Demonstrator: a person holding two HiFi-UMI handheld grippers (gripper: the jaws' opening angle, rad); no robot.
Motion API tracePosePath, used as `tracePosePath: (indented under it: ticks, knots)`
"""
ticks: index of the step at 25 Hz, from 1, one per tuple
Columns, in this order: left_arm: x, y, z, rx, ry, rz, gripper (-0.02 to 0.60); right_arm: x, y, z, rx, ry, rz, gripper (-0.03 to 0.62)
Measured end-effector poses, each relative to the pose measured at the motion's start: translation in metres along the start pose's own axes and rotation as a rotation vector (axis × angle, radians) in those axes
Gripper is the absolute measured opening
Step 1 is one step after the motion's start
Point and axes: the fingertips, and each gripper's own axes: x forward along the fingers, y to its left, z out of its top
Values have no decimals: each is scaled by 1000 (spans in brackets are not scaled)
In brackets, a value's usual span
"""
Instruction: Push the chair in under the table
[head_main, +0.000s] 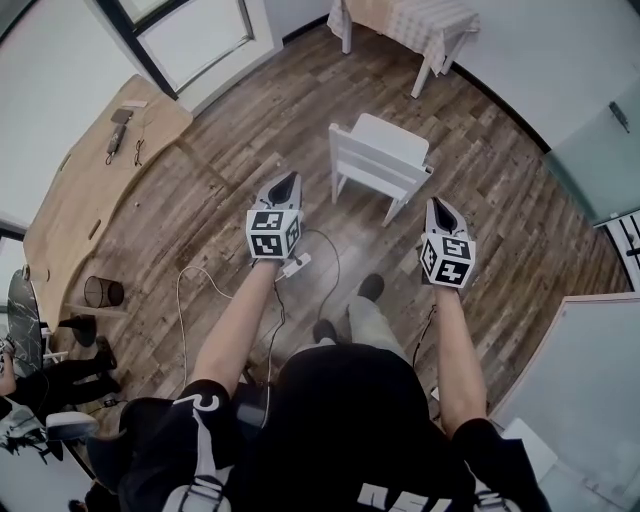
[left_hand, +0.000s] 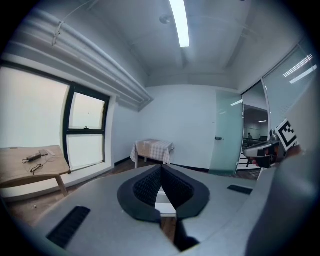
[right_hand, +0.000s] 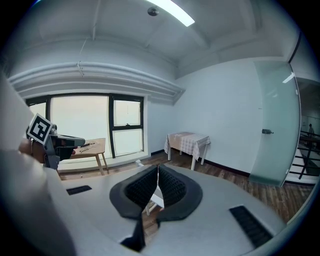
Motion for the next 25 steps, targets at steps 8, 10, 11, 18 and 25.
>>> tracePosePath:
  ticks: [8,10,11,18,25]
  knots:
    - [79,5,19,-4,27,46,26,78,-45,4,27,24,41,20]
    - [101,2,23,4,37,43,26,95,-59,5,27,30,47,20]
    - [111,0,23,7,43,42,26,102,-66,4,31,33,50,20]
    - [170,-22,13,37,88,13,26,140,-108,-3,47,65,64,25]
    - [203,-25,-5,31,166,8,26,170,-124,-20,48,123,88,29]
